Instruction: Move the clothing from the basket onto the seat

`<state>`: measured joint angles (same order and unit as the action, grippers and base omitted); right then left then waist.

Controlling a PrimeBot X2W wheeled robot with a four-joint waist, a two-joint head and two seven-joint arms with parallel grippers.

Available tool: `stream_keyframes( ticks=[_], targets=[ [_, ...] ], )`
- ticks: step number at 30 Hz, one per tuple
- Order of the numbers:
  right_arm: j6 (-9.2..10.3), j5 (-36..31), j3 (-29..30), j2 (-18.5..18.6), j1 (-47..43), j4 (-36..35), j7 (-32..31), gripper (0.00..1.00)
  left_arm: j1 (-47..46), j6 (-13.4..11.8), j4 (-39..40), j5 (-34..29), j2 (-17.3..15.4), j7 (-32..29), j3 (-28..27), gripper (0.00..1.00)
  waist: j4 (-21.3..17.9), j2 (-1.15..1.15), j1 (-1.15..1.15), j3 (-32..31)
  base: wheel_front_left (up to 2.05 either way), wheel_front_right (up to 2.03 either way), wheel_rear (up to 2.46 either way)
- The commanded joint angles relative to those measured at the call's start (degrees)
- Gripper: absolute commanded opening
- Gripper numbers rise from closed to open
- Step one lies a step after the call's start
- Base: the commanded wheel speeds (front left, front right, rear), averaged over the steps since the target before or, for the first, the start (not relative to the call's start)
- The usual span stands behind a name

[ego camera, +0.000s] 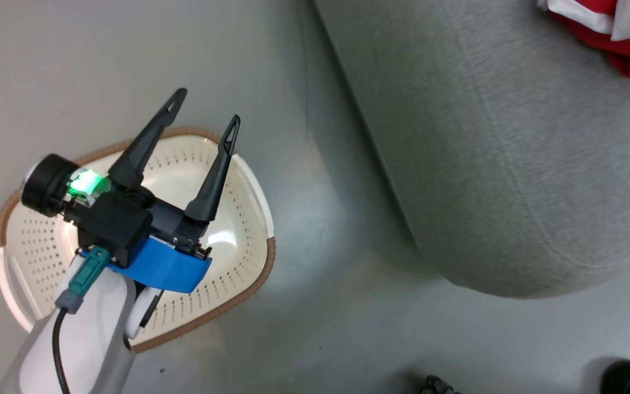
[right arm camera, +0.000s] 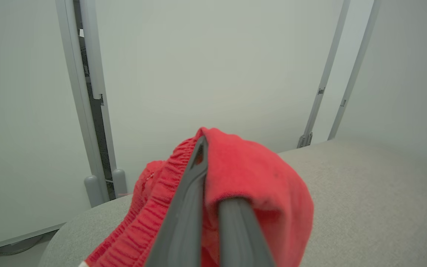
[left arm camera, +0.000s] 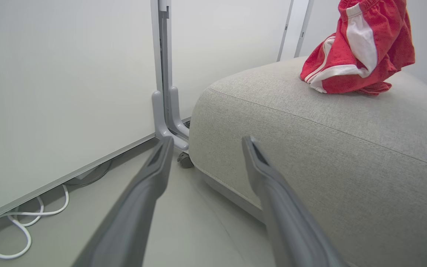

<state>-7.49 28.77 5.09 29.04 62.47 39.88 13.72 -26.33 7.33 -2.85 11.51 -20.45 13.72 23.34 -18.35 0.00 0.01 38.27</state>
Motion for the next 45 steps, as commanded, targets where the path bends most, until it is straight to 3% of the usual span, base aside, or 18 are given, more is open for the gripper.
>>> stream_keyframes(
  ticks=[1, 12, 21, 22, 23, 24, 25, 45],
  targets=[
    [-0.01, -0.39, 0.66, -0.43, -0.98, 0.60, 0.32, 0.00, -1.21, -0.38, 0.65, -0.36, -0.37, -0.03, -0.13, 1.00, 2.09, 0.00, -0.01, 3.31, 0.00, 0.00, 0.00],
    [-0.01, -5.48, 7.60, -3.81, 0.04, 9.84, 1.39, 0.00, -2.46, -1.19, 5.27, -0.96, -1.57, -1.16, -0.28, 1.00, 4.73, 0.00, -0.01, 9.41, 0.00, 0.00, 0.00],
    [-0.01, -8.15, 7.71, -4.22, 0.41, 10.12, 1.47, 0.00, -2.47, -1.38, 4.04, -0.19, -1.25, -0.41, 0.17, 1.00, 4.83, 0.00, -0.01, 8.48, 0.00, 0.00, 0.00],
    [-0.01, -8.39, 7.64, -4.28, 0.18, 10.23, 1.48, 0.17, -2.47, -1.42, 3.88, -0.09, -1.14, -0.38, 0.23, 1.00, 4.83, 0.00, -0.01, 8.29, 0.00, 0.00, 0.00],
    [-0.01, -8.49, 7.58, -4.28, -0.09, 10.36, 1.48, 0.41, -2.48, -1.46, 3.74, 0.05, -1.06, -0.29, 0.28, 1.00, 4.80, 0.00, -0.01, 8.12, 0.00, 0.00, 0.00],
    [-0.01, -8.61, 7.50, -4.25, -0.31, 10.45, 1.48, 0.76, -2.52, -1.51, 3.55, 0.01, -0.95, -0.18, 0.32, 1.00, 4.77, 0.00, -0.01, 7.98, 0.00, 0.00, 0.00],
    [-0.01, -8.73, 7.47, -4.20, -0.43, 10.55, 1.48, 1.00, -2.58, -1.51, 3.35, 0.06, -0.83, -0.11, 0.40, 1.00, 4.77, 0.00, -0.01, 7.83, 0.00, 0.00, 0.00],
    [-0.01, -8.46, 6.00, -4.27, -6.49, 10.91, 1.50, 1.00, -0.91, -1.49, -2.96, 2.05, 2.84, 1.46, 1.81, 1.00, 6.00, 0.00, -0.01, -0.25, 0.00, 0.00, 0.00]
  ],
)
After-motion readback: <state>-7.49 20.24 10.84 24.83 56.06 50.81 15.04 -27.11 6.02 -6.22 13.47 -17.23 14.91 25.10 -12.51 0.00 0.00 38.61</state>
